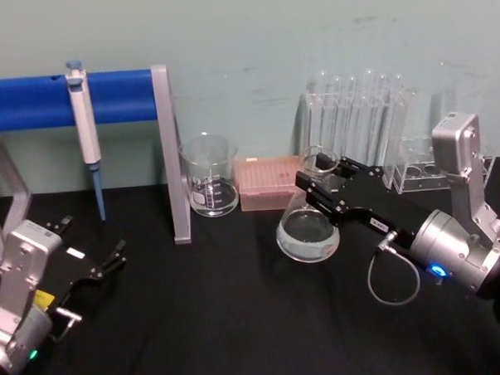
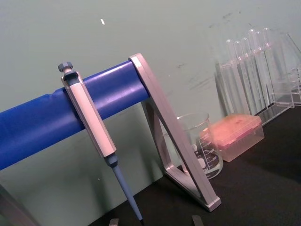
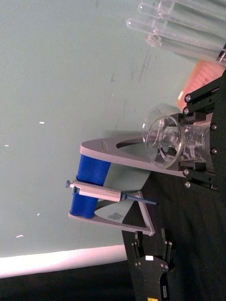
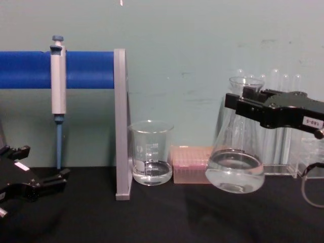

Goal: Grasp the erlenmeyer flask with one hand, shake it three times, then place it back.

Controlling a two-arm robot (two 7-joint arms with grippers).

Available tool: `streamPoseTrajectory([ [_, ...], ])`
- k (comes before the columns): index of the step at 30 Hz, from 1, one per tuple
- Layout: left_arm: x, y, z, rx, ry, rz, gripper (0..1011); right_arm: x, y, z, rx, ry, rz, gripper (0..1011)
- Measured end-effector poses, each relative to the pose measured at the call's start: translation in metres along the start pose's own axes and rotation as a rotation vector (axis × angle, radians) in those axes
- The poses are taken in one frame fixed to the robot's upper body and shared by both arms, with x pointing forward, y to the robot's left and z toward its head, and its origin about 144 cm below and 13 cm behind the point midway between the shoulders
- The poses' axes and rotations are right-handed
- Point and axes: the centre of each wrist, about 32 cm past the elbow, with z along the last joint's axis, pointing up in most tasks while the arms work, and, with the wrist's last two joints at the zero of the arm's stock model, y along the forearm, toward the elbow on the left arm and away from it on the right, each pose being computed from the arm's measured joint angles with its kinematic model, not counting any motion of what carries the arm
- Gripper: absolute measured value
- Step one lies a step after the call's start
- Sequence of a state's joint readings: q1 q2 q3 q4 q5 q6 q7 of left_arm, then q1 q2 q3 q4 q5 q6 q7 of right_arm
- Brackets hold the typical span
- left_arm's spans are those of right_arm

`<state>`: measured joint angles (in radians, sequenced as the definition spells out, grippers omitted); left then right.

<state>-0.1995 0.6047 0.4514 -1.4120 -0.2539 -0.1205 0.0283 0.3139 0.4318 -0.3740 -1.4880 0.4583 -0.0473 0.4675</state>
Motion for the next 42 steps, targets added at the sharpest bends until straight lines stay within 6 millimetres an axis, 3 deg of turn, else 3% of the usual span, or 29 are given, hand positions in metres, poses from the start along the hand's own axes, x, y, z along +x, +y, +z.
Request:
streamPoseTrajectory([
  [25,0.000,0.000,0.000,0.000,0.000,0.000,1001,-0.005,-0.005,0.001,0.006,-0.014,0.010,465],
  [42,0.000,0.000,0.000,0.000,0.000,0.000,1001,-0.012,-0.008,0.002,0.036,-0.028,0.193,465],
])
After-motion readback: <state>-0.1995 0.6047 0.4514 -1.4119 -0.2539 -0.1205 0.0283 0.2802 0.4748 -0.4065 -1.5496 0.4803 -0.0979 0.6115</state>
